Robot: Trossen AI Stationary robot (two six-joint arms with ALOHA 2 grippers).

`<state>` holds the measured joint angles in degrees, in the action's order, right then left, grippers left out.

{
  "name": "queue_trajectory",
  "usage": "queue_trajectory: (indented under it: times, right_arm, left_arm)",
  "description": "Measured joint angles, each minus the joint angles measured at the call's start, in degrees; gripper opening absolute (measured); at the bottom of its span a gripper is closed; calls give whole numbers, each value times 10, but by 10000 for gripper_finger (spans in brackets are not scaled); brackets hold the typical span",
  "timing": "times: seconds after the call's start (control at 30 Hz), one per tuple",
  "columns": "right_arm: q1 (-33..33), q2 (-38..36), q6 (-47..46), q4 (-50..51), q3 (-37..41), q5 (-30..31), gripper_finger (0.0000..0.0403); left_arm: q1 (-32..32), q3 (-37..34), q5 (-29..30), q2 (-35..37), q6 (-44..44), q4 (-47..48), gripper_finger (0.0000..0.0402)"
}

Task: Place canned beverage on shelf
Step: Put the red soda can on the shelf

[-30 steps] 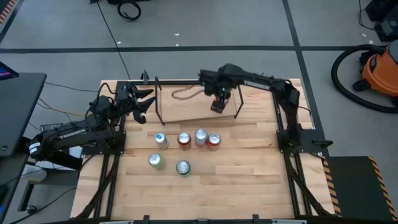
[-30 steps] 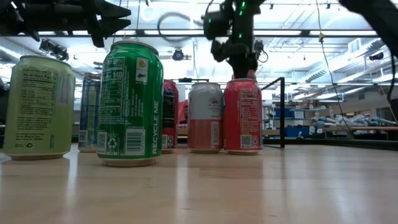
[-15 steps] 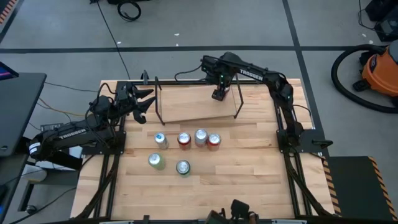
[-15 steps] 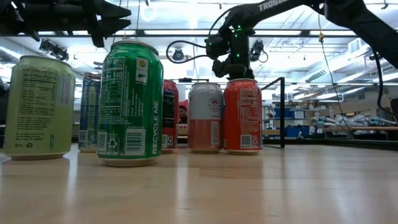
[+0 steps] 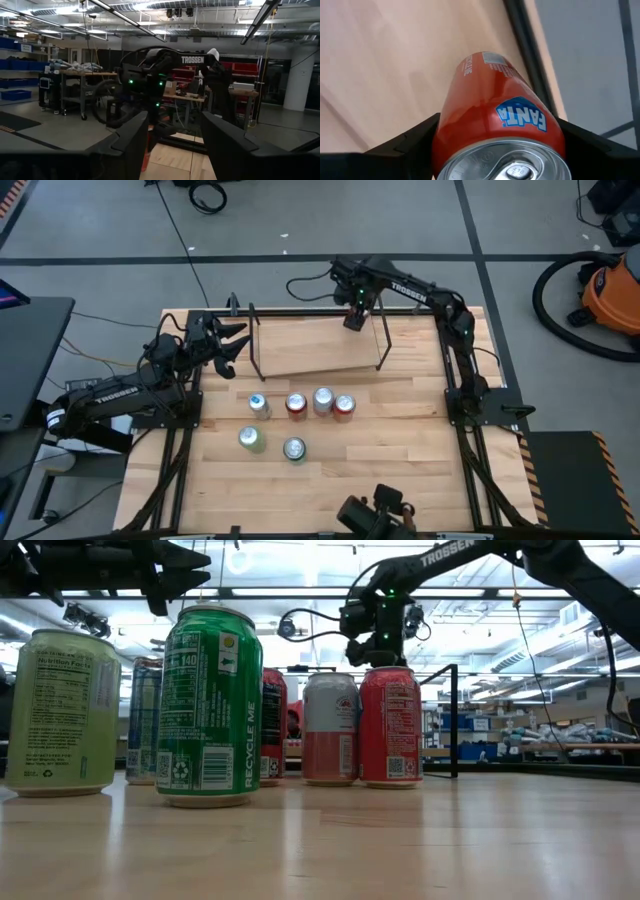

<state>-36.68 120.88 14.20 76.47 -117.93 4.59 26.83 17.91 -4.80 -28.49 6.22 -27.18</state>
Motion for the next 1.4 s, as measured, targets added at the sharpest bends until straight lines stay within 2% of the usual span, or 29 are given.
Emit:
queue_trajectory:
  times: [0.23,0.4,0.67,0.9,1.4]
  right_arm:
    - [-5,-2,26,-48,-13,-2,319]
    - [-16,-1,27,-39,-13,-49,319]
    - [-17,-1,28,-46,5,-58,319]
    - [-17,-3,23,-43,33,-41,319]
    - [-18,-3,29,-23,35,-9,330]
  left_arm:
    - [0,0,14,0,-15,0,192]
    - [0,0,19,0,-19,-4,192]
    - [0,0,18,0,-26,-4,192]
    - [0,0,17,0,-25,-2,192]
    - [0,0,17,0,-25,0,192]
